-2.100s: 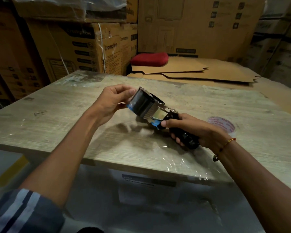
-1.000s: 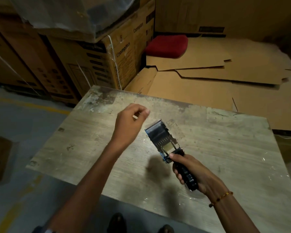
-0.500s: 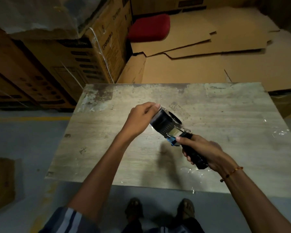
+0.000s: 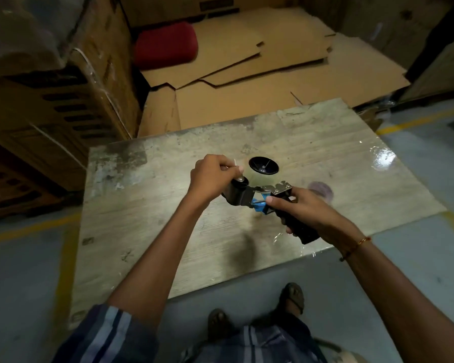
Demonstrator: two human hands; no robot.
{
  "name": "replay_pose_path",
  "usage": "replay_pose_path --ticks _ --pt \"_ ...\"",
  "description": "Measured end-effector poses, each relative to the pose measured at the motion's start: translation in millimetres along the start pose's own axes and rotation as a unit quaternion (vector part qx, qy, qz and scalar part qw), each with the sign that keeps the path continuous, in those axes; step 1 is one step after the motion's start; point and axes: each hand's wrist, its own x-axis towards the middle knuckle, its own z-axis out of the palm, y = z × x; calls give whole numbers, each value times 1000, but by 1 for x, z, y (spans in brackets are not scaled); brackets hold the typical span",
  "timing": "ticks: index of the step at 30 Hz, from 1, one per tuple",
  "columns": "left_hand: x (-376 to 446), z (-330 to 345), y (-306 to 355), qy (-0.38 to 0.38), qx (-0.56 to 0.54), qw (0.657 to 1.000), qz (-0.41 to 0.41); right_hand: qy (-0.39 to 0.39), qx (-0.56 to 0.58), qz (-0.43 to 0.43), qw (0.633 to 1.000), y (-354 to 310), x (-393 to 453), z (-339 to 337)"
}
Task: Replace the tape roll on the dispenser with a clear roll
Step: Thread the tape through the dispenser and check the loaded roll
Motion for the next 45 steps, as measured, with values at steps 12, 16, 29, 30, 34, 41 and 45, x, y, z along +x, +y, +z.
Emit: replay_pose_path --ticks 12,16,29,30,34,41,45 --pt "-15 25 -12 -53 -61 990 118 -48 259 160 951 38 -27 -10" --pt "-17 39 -24 -69 -94 989 91 -46 227 182 956 46 -28 -11" --pt "-11 98 -47 -170 -332 927 -44 113 157 75 978 65 -37 -16" --pt "-13 104 -53 -171 -325 928 -66 129 157 85 975 70 -37 -15" --pt "-27 115 -79 -138 -231 942 -200 165 147 105 970 76 -40 -16" --pt "-51 113 -97 -285 -208 848 -395 181 115 74 974 73 -42 -18" --pt "-44 124 -89 -322 -235 817 -418 181 86 64 978 78 -43 -19"
